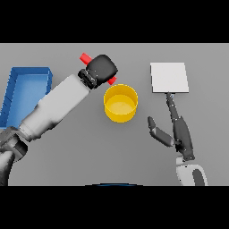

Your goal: Pick up the red beaker and tilt it to pour out 1 green nut into yellow bowl. Pick up the yellow bowl and place it on the metallic measuring scale.

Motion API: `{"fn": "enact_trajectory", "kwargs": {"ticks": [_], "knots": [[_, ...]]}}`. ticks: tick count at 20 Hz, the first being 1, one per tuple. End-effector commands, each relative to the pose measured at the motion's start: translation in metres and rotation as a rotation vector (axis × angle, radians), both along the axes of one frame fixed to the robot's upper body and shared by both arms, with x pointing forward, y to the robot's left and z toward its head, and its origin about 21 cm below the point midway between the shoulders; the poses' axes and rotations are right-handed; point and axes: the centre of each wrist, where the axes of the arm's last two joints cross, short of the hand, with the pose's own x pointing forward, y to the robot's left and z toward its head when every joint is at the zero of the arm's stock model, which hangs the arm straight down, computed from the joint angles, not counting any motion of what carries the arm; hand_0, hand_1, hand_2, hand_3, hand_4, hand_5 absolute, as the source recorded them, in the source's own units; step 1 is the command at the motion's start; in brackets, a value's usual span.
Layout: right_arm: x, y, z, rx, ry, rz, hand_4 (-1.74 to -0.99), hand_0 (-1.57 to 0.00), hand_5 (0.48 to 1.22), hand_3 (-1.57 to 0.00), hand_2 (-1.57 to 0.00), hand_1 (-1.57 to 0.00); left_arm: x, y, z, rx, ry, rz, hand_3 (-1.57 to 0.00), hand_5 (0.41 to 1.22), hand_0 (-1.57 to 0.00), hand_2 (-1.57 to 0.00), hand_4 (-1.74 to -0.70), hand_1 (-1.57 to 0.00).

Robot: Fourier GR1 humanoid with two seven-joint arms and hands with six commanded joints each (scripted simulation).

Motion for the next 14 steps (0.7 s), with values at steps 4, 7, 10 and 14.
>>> {"fn": "enact_trajectory", "kwargs": {"ticks": [4, 7, 10, 14], "knots": [[0.001, -0.003, -0.002, -0.002, 0.006, -0.008, -1.063, 0.0, 0.694, 0.0, 0.0, 0.0, 0.004, -0.006, 0.005, 0.176, -0.063, -0.039, -1.57, 1.22, -1.57, -1.57, -1.72, -1.57], [0.003, -0.002, -0.003, 0.002, 0.026, -0.009, -1.058, 0.0, 0.696, 0.0, 0.0, 0.0, 0.003, -0.016, 0.002, 0.243, -0.099, -0.073, -1.57, 1.22, -1.57, -1.57, -1.73, -1.57], [0.007, -0.001, 0.0, 0.036, 0.006, -0.001, -1.063, 0.0, 0.699, 0.0, 0.0, 0.0, -0.001, -0.024, -0.001, 0.278, -0.156, -0.094, -1.57, 1.221, -1.57, -1.57, -1.73, -1.57], [0.003, 0.0, -0.001, 0.011, 0.0, -0.019, -1.065, 0.0, 0.684, 0.0, 0.0, 0.0, -0.008, -0.033, -0.013, 0.358, -0.22, -0.166, -1.57, 1.221, -1.57, -1.57, -1.74, -1.57]]}}
